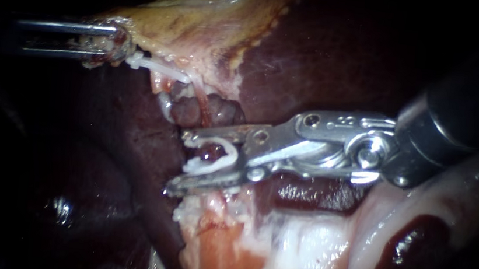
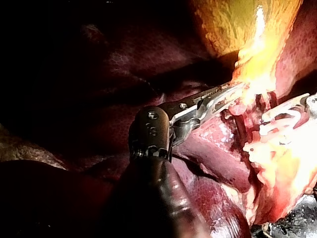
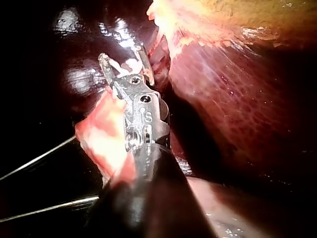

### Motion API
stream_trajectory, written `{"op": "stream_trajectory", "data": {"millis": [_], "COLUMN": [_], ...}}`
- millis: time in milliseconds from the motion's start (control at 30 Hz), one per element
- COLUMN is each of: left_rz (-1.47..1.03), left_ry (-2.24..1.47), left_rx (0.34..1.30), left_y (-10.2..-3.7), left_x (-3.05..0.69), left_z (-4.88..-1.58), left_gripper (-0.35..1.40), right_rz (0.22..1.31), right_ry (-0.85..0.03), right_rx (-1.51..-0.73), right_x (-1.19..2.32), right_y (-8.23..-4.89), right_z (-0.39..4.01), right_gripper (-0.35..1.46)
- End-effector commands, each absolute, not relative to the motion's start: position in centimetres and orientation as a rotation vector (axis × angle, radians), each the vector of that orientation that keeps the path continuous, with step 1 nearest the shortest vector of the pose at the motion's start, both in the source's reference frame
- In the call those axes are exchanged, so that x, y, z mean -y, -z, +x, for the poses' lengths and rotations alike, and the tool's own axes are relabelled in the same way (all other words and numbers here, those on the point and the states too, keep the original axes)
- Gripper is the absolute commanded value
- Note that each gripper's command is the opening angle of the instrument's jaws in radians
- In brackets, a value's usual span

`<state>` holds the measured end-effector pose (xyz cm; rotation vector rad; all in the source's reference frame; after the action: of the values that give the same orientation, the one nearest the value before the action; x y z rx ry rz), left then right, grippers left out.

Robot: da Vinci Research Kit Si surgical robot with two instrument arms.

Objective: Clipping third clip right tube

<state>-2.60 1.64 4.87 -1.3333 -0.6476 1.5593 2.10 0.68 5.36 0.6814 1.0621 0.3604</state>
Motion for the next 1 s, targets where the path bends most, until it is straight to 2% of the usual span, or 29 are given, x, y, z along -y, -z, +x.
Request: {"op": "stream_trajectory", "data": {"millis": [33,500,1000], "left_rz": [-1.334,-1.334,-1.334], "left_ry": [-1.56,-1.56,-1.56], "left_rx": [0.649,0.649,0.649], "left_y": [-4.86,-4.86,-4.87], "left_x": [-1.64,-1.64,-1.64], "left_z": [-2.6,-2.59,-2.59], "left_gripper": [-0.35,-0.35,-0.35], "right_rz": [0.684,0.712,0.712], "right_ry": [-0.361,-0.363,-0.371], "right_rx": [-1.066,-1.095,-1.101], "right_x": [-0.7,-0.85,-0.93], "right_y": [-5.34,-5.15,-5.32], "right_z": [2.07,1.76,1.72], "right_gripper": [0.46,0.46,0.48]}}
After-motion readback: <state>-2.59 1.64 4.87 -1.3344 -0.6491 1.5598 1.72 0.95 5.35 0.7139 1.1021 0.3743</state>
